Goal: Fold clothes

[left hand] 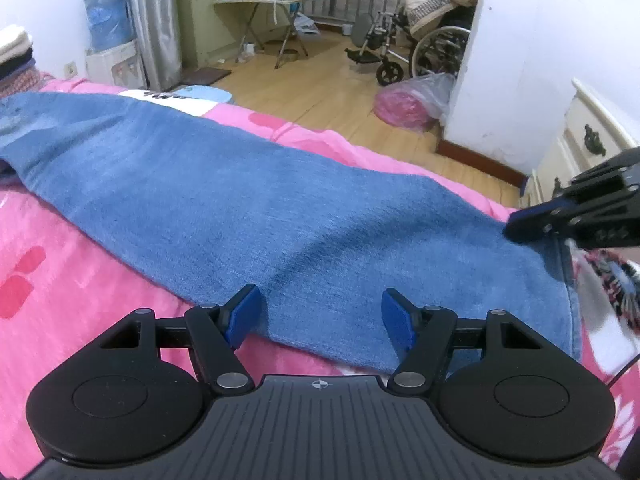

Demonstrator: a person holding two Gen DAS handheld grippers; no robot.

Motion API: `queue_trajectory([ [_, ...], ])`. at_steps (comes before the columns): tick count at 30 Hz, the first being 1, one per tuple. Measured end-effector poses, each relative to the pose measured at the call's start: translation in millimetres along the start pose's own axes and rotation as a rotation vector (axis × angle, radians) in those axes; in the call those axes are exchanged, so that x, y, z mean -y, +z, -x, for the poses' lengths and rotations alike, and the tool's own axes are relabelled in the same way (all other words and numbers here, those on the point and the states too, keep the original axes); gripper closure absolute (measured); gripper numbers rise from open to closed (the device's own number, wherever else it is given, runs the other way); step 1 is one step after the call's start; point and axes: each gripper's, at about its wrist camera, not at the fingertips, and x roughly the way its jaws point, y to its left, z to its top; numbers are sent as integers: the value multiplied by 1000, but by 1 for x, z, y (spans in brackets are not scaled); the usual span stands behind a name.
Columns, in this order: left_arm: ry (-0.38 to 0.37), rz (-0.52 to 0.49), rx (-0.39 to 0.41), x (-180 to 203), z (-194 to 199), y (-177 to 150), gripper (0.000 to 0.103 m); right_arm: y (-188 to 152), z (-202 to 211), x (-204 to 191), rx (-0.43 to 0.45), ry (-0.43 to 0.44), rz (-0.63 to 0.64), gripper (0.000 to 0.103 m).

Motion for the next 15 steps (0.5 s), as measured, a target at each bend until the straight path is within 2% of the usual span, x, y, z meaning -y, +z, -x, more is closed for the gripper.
queue_trajectory([
  [5,9,44,19,-6,3,4,36,-10,22,-8,50,115,-24,99],
  [9,20,51,41,-10,5,6,36,-37,-5,-21,-56,82,-10,100],
  [14,57,62,68,-20,-1,11,36,-19,6,-24,-32,74,-35,99],
  [15,68,67,71,-23,-3,12,36,-13,9,-26,2,81,-34,99],
])
